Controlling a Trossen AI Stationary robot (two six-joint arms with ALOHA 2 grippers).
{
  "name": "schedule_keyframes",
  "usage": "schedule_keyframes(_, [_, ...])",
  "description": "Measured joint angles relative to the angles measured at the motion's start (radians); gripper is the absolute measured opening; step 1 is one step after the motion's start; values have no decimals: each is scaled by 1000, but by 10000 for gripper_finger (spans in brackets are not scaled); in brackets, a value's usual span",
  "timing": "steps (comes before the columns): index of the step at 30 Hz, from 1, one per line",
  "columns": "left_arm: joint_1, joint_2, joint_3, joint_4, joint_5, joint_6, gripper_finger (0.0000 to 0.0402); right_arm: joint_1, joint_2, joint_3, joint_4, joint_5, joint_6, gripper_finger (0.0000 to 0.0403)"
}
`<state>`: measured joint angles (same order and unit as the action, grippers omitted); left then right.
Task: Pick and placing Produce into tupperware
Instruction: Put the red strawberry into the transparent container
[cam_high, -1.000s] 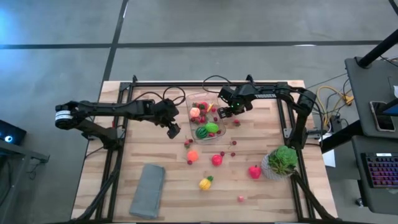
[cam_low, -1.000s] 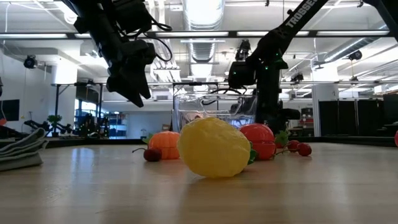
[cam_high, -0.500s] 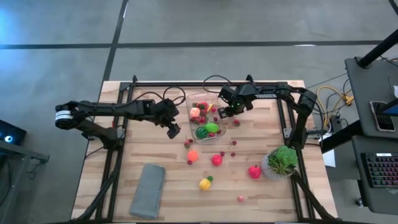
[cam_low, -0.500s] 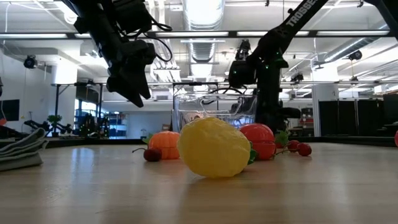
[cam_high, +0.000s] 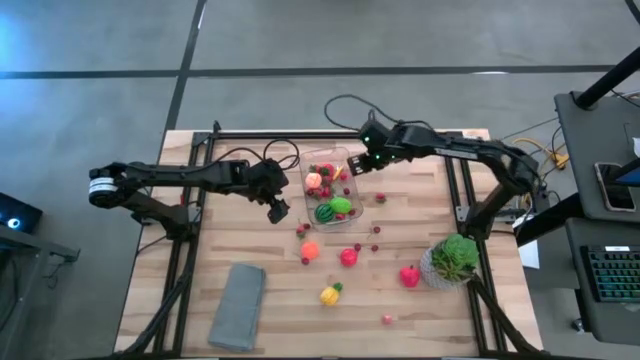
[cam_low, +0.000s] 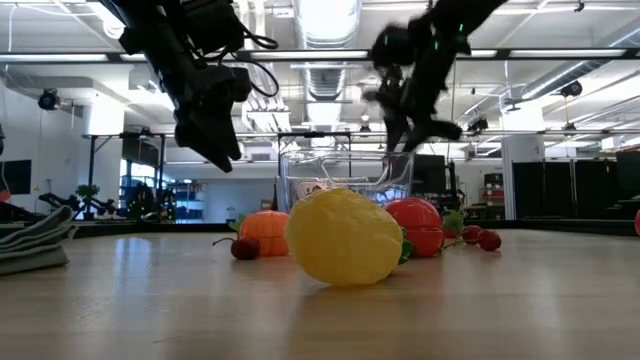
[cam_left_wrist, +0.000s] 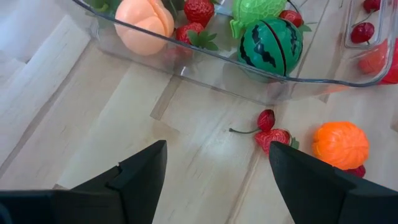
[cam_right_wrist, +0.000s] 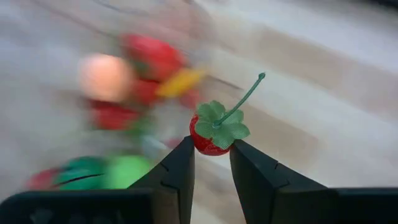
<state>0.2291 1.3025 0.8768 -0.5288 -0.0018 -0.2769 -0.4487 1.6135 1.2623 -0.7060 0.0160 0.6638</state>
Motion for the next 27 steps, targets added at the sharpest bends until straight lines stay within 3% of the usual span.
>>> schedule_keyframes(6, [0,0,-1,37,-6,33,267,41,-38,124,53,-178,-70,75])
schedule_keyframes(12, [0,0,-2,59,-7,83,267,52,49,199,52,-198,-21,76])
schedule_keyframes(18, [0,0,-23,50,-6,74,267,84,102,243,28,-196,-33,122])
schedule_keyframes(23, [-1,0,-45,40,-1,11,267,93,96,252,30,-111,-44,179])
schedule_keyframes(27, [-3,0,-76,54,66,-48,267,93,74,254,30,-88,-40,214])
